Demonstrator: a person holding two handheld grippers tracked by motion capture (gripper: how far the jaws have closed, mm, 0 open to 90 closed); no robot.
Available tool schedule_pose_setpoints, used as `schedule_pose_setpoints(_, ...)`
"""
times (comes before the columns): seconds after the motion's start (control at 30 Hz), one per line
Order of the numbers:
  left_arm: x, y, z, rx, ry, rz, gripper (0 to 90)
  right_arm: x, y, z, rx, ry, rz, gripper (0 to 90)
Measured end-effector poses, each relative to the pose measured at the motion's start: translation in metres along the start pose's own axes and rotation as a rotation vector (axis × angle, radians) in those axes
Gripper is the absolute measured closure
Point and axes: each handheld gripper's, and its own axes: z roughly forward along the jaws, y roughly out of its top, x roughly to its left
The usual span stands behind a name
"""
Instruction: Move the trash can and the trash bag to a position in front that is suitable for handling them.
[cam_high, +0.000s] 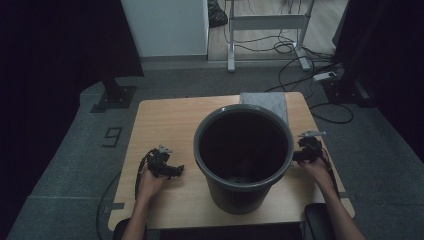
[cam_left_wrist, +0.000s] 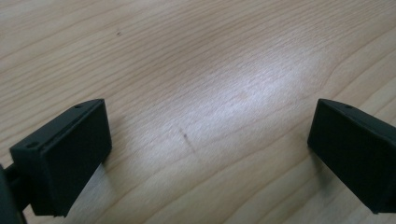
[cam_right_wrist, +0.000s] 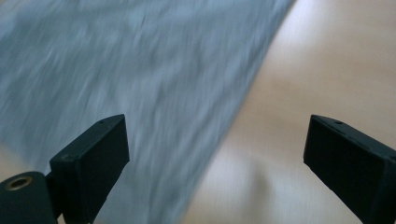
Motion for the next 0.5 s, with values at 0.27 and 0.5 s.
schedule_pose_setpoints(0.27,0.0,-0.005,-0.002,-0.016,-0.01,0.009,0.0,0.022,0.017,0.048,0.054,-0.04,-0.1,11.9)
schedule_pose_setpoints(0.5,0.0,-0.004,-0.002,-0.013,-0.006,0.006,0.0,0.007,-0.007,0.032,0.029,0.036,0.016,13.9)
